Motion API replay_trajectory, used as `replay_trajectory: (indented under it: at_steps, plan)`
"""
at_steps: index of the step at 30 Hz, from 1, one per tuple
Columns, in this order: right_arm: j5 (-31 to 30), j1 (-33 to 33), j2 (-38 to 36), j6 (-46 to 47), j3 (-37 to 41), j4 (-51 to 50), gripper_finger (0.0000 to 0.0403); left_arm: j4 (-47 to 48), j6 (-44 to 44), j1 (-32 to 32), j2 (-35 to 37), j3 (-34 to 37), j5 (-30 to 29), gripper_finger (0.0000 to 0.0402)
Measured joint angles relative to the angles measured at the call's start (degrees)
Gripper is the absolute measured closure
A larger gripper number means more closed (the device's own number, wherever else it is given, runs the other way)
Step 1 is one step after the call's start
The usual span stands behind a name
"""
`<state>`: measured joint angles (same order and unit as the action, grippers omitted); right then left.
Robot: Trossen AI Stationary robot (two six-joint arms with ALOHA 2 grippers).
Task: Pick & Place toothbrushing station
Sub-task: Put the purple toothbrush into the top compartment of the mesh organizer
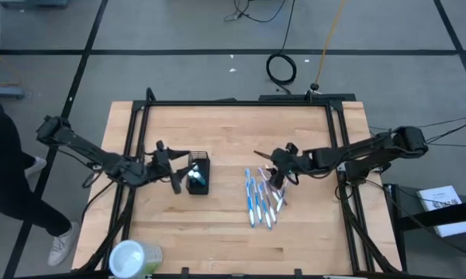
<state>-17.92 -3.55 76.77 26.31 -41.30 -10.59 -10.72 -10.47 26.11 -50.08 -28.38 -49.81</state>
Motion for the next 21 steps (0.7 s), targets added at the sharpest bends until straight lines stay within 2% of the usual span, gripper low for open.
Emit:
replay_trajectory:
  at_steps: [11,17,21]
  plan:
    - [0.1,0.6,10.7,5.8,0.1,1.1,0.0206,1.4,1.1,-1.4,-0.7,0.0,0.3,0.0158]
    - [0.4,2.0,13.2,5.7,0.0,4.5,0.0206,2.2,1.0,-1.5,-1.0,0.0,0.4,0.0156]
    - [2.8,3.0,14.8,5.6,-0.1,5.7,0.0206,2.9,0.8,-1.8,-1.0,0.0,0.8,0.0156]
